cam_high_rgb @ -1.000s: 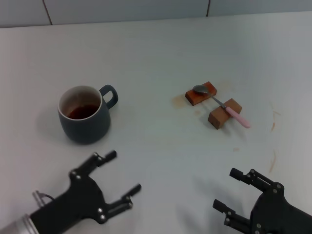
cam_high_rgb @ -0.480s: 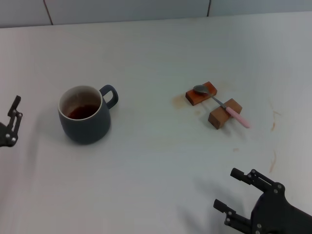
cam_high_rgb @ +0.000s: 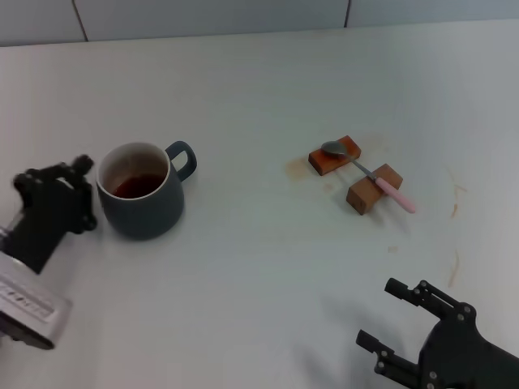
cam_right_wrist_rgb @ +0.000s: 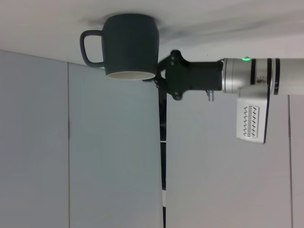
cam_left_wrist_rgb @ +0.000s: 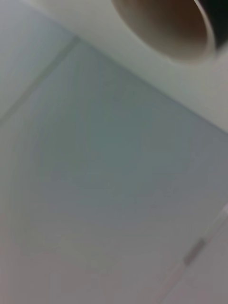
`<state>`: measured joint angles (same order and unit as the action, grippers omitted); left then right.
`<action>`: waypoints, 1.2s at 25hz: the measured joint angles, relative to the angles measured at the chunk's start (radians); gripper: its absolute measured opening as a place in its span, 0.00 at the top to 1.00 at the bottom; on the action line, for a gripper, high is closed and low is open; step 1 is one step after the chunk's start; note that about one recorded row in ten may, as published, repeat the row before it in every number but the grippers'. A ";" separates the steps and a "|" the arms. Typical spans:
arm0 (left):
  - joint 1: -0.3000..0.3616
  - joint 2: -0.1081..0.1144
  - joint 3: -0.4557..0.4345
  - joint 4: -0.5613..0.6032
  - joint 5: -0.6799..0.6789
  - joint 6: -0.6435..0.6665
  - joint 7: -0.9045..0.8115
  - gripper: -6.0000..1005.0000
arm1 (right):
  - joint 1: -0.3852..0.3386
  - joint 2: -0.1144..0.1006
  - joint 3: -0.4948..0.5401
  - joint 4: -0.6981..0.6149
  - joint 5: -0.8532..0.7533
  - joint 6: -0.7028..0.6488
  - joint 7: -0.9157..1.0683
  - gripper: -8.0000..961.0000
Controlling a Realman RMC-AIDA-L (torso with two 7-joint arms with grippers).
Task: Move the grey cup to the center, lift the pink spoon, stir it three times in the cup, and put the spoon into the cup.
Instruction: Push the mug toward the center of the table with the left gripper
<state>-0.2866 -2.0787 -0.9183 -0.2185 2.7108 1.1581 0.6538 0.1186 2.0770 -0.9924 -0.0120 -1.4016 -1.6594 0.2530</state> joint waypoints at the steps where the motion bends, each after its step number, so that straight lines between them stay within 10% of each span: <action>1: 0.000 0.000 0.016 -0.012 0.000 -0.015 0.004 0.86 | -0.001 0.000 0.000 0.000 0.000 0.000 0.000 0.23; 7: 0.002 0.000 0.048 -0.039 -0.001 -0.047 0.018 1.00 | -0.001 0.000 0.000 0.000 0.000 0.000 0.000 0.23; 23: 0.021 -0.001 0.236 -0.295 -0.010 -0.218 0.011 0.98 | 0.001 0.000 0.000 0.000 0.000 0.000 0.000 0.23; 30: 0.012 0.006 0.258 -0.285 -0.008 -0.101 -0.334 0.98 | -0.004 -0.005 0.114 0.004 0.009 -0.086 0.196 0.23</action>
<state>-0.2748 -2.0727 -0.6599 -0.5039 2.7028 1.0573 0.3203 0.1146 2.0717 -0.8789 -0.0082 -1.3923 -1.7453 0.4490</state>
